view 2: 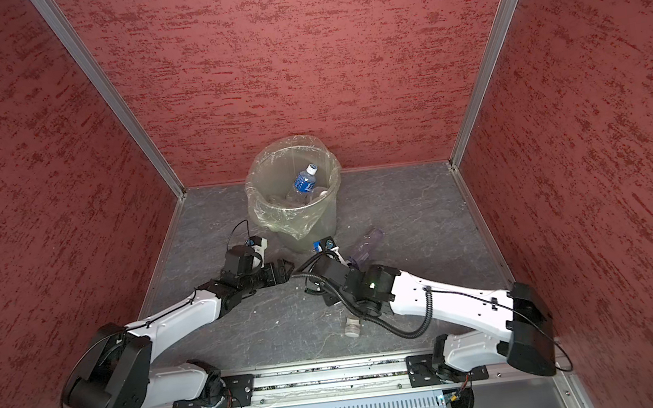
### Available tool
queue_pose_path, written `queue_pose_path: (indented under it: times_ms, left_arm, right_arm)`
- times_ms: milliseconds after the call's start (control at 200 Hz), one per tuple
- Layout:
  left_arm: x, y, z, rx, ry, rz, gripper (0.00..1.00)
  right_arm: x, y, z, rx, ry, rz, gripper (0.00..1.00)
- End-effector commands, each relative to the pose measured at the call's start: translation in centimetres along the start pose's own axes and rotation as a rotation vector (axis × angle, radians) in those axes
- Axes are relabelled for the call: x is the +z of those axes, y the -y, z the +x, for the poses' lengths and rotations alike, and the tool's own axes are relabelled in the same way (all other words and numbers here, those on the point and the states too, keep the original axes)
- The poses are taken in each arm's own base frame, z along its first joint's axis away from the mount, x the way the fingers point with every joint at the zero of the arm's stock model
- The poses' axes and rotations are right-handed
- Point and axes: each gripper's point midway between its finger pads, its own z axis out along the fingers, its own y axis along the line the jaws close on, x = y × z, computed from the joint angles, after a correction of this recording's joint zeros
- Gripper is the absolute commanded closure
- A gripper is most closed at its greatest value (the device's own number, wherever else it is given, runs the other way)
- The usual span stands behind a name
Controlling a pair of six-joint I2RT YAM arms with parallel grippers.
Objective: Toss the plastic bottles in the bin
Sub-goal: 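Lift the Fiji bottle with the right gripper and carry it over the bin, then open the right gripper over the bin to drop the Fiji bottle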
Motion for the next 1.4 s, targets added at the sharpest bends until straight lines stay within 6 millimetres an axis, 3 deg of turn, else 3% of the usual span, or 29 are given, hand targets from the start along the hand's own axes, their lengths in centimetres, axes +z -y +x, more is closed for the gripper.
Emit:
queue_pose_path:
  times_ms: [0, 170, 481, 771, 912, 1002, 1092, 1192, 1262, 1312, 1393]
  left_arm:
    - [0.1, 0.9, -1.2, 0.031, 0.029, 0.023, 0.0]
    - [0.0, 0.9, -1.3, 0.048, 0.036, 0.016, 0.0]
    - [-0.5, 1.5, -1.4, 0.071, 0.055, 0.053, 0.0]
    - [-0.6, 1.6, -1.5, 0.075, 0.061, 0.059, 0.0]
    - [-0.6, 1.8, -1.6, 0.073, 0.062, 0.068, 0.0]
    - [-0.5, 2.1, -1.5, 0.072, 0.055, 0.084, 0.0]
    - [-0.5, 2.2, -1.4, 0.066, 0.052, 0.093, 0.0]
    - [-0.5, 2.3, -1.3, 0.055, 0.047, 0.104, 0.0]
    - [-0.4, 2.4, -1.0, 0.045, 0.034, 0.117, 0.0]
    - [-0.5, 2.4, -0.9, 0.042, 0.031, 0.121, 0.0]
    - [-0.7, 2.3, -0.9, 0.04, 0.034, 0.12, 0.0]
  right_arm:
    - [-3.1, 0.4, -3.3, 0.061, 0.201, -0.009, 0.57]
    - [-8.6, -0.4, -6.0, 0.039, 0.421, -0.074, 0.57]
    - [-14.3, -1.0, -8.6, 0.0, 0.695, -0.063, 0.57]
    - [-17.5, -1.0, -11.0, 0.001, 0.838, -0.03, 0.56]
    - [-18.5, -0.2, -14.4, 0.026, 0.868, 0.087, 0.54]
    - [-18.1, 0.1, -18.0, 0.046, 0.857, 0.114, 0.54]
    - [-16.9, 0.0, -22.9, 0.051, 0.85, 0.086, 0.55]
    - [-12.4, -0.1, -28.7, 0.024, 0.77, 0.088, 0.52]
    - [-7.2, 0.0, -32.1, 0.023, 0.671, 0.1, 0.41]
    - [-3.7, 0.0, -33.4, 0.01, 0.602, 0.122, 0.32]
    - [-0.2, 0.6, -34.4, 0.014, 0.524, 0.184, 0.21]
